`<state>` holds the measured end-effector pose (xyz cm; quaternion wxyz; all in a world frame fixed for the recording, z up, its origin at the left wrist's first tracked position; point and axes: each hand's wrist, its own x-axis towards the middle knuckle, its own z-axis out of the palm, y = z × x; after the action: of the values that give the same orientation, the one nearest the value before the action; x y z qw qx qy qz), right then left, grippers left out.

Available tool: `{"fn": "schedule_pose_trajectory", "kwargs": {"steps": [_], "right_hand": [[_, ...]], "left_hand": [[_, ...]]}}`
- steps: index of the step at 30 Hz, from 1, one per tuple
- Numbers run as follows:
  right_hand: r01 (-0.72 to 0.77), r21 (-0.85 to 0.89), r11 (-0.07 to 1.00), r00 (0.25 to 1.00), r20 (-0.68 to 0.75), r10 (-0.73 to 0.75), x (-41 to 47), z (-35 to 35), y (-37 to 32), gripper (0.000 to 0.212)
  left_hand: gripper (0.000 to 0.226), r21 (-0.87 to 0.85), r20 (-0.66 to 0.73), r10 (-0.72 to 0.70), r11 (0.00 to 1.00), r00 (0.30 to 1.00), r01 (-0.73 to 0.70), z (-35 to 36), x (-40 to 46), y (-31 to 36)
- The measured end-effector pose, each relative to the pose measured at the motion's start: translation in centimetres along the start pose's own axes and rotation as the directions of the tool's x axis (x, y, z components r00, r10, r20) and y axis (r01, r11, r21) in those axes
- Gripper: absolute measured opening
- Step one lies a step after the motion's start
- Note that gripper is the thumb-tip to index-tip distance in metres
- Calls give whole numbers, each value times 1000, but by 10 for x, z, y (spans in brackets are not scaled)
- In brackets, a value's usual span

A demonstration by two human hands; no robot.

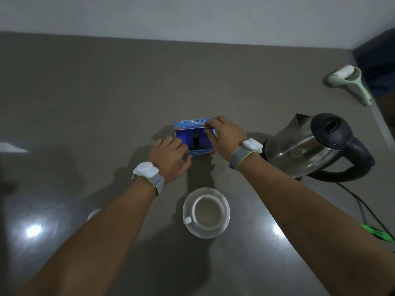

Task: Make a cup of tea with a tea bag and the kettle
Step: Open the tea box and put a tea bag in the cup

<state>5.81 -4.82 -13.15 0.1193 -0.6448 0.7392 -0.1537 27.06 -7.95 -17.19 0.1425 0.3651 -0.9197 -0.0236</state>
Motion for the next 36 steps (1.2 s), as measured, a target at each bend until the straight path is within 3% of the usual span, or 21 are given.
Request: {"fn": "schedule_pose_trajectory", "kwargs": {"steps": [5,11,19,27,36], "right_hand": [[-5,76,997,988,-155,17,12,-6,-1,30],[-83,238,968,959,-244,142,32,-16,-3,29],[-53,174,983,995,-77,67,47,1,0,49],[-118,37,992,982,155,111,48,38,16,66],[-145,141,979,983,132,126,38,46,10,70]], "left_hand": [[41,-8,163,-76,997,984,78,8,5,0],[50,-12,194,-142,989,971,147,12,20,0],[52,-12,253,-118,992,960,125,21,32,-1],[45,-23,255,-138,989,957,149,27,33,-2],[41,-111,244,-165,974,956,197,22,37,1]]}}
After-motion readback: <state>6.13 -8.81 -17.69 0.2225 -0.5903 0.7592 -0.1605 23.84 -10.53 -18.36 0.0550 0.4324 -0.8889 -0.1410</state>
